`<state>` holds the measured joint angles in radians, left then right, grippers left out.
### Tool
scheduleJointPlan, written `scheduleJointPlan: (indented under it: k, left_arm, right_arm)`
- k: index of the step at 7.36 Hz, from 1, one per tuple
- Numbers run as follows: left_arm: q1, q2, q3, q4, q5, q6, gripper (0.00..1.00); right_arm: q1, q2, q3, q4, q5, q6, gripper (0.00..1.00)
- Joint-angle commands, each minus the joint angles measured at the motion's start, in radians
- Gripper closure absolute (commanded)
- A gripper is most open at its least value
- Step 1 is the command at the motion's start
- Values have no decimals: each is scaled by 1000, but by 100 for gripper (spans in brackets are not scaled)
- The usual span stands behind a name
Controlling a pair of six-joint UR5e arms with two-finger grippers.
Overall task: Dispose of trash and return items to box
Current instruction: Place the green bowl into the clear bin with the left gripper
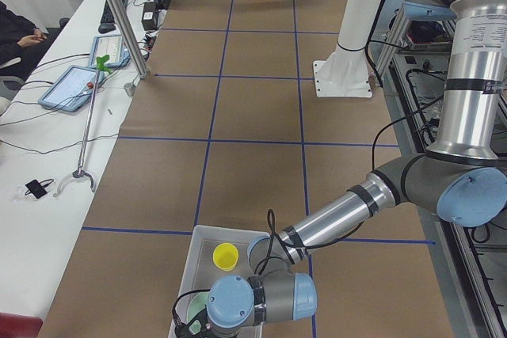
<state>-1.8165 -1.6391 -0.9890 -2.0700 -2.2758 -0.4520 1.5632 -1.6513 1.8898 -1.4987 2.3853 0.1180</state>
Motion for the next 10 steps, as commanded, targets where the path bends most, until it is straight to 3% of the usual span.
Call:
scheduleJointPlan:
  k: [1,2,3,4,7,10]
  left_arm:
    - [17,1,0,-1,-30,-4,100]
    - [22,2,1,-1,-62,-4,100]
    - [25,7,0,-2,-64,-2,47]
    - [26,8,1,-31,-62,-1,2]
    - [28,31,-55,-148,-30,10,1]
    - [32,56,-274,-194,-34,9,1]
  right_arm:
    - [0,-1,0,0,0,0,0]
    - [0,-1,0,0,0,0,0]
    - [0,-4,0,0,0,0,0]
    - [0,-5,0,0,0,0,0]
    - [0,-16,0,0,0,0,0]
    - [0,-44,-1,5,-5,0,0]
